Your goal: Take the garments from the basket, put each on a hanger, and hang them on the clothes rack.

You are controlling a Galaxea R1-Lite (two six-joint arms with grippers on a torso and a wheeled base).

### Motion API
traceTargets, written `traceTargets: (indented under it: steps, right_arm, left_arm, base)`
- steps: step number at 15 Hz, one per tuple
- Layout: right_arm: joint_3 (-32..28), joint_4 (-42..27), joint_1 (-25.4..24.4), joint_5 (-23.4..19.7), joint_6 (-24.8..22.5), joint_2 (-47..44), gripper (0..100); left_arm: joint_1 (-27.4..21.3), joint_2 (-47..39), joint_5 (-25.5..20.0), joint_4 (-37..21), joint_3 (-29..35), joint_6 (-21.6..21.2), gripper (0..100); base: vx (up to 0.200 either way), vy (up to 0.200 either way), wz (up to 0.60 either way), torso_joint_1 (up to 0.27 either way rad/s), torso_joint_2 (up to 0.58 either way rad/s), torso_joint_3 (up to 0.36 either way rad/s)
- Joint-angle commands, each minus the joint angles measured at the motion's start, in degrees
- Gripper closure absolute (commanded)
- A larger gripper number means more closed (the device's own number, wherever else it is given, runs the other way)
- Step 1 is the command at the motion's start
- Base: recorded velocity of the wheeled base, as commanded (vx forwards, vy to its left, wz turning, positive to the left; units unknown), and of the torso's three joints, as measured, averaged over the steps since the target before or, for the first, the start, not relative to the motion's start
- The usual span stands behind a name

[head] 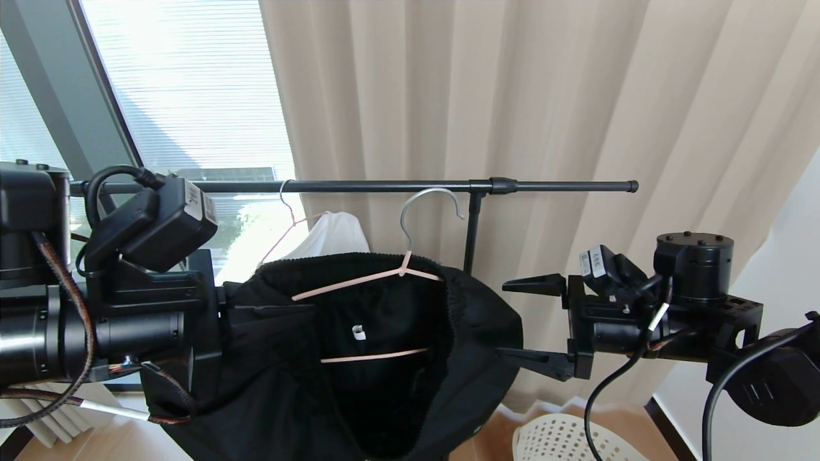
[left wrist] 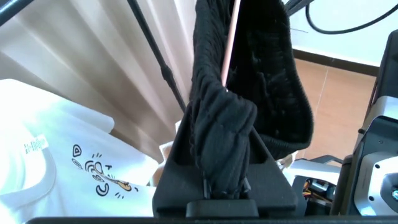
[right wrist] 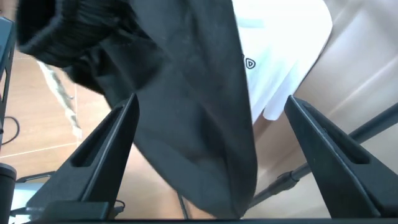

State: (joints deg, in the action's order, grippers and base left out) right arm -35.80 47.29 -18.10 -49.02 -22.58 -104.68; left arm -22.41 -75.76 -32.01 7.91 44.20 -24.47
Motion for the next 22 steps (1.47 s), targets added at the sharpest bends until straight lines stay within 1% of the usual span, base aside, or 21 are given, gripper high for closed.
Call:
traceTargets:
  steps: [1, 3, 5, 13, 16, 17, 22]
  right_arm:
    - [-0.1, 0.2, 0.0, -0.2, -0.1, -2.2, 0]
    - [0.6, 1.8, 0.0, -0.3, -0.1, -2.7, 0]
    - [1.2, 3.6, -0.1, 0.0, -0.2, -4.0, 0]
    - [0.7, 3.8, -0.6, 0.2, -0.3, -7.7, 0]
    - [1.0, 4.9, -0.7, 0.3, -0.2, -7.7, 0]
    - [1.1, 5.0, -0.7, 0.3, -0.2, -7.7, 100]
    - [1.2, 5.4, -0.6, 0.2, -0.3, -7.4, 100]
  left_arm:
    - [0.0, 1.6, 0.0, 0.0, -0.3, -0.1, 100]
    - [0.1, 2.3, 0.0, 0.0, -0.4, 0.6, 100]
    - [0.0, 3.6, -0.1, 0.1, -0.4, 2.1, 100]
    - [0.0, 6.7, 0.0, 0.1, -0.6, 3.2, 100]
    - [0.0, 7.1, 0.0, 0.1, -0.8, 3.2, 100]
    - [0.1, 7.1, 0.0, 0.1, -1.0, 3.2, 100]
    - [0.2, 7.5, 0.0, 0.1, -1.1, 3.3, 100]
  base:
    - [0.000, 0.000, 0.00, 0.000, 0.00, 0.000]
    - [0.000, 0.000, 0.00, 0.000, 0.00, 0.000]
    - [0.000, 0.000, 0.00, 0.000, 0.00, 0.000]
    - [0.000, 0.000, 0.00, 0.000, 0.00, 0.000]
    - [0.000, 0.000, 0.00, 0.000, 0.00, 0.000]
    - [0.000, 0.000, 0.00, 0.000, 0.00, 0.000]
    - [0.000, 0.000, 0.00, 0.000, 0.00, 0.000]
